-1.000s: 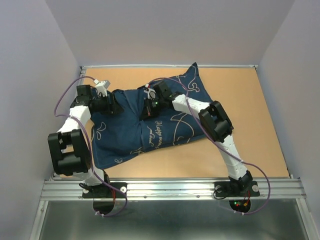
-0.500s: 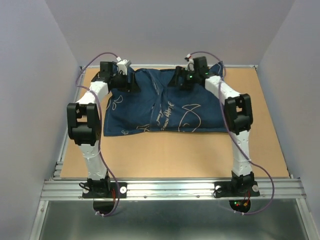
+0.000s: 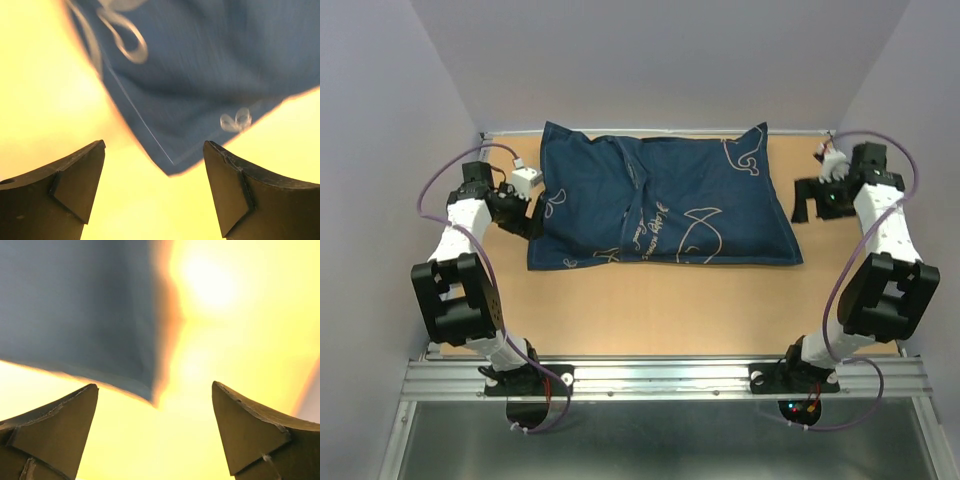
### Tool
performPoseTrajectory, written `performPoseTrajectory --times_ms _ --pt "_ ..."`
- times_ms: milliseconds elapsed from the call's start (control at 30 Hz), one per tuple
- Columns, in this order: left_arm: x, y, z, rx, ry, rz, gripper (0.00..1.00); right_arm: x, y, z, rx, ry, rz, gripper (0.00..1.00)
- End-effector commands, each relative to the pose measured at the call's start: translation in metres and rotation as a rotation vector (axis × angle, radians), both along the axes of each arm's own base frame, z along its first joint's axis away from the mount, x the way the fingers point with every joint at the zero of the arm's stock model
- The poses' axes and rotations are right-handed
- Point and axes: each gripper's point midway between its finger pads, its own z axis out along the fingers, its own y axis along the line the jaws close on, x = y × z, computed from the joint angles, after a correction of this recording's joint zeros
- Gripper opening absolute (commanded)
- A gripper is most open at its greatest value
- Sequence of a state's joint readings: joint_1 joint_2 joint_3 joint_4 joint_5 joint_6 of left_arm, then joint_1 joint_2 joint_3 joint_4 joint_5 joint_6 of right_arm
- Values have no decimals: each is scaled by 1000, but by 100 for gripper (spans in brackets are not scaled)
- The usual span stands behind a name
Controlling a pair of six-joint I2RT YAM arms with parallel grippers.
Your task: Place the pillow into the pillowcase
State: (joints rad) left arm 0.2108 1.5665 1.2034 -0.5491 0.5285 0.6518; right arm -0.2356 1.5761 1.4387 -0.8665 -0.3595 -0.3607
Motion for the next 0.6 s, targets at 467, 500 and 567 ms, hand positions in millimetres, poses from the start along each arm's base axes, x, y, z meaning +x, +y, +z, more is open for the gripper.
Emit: performPoseTrajectory --times_ms 467,500,567 --pt "-33 17 -68 197 42 -143 92 -72 -21 -141 96 324 57 98" --pt "-33 16 -73 195 50 -153 92 -73 -17 -146 126 342 52 96" --pt "-33 15 -80 190 74 -161 92 -75 -12 -157 162 378 54 87"
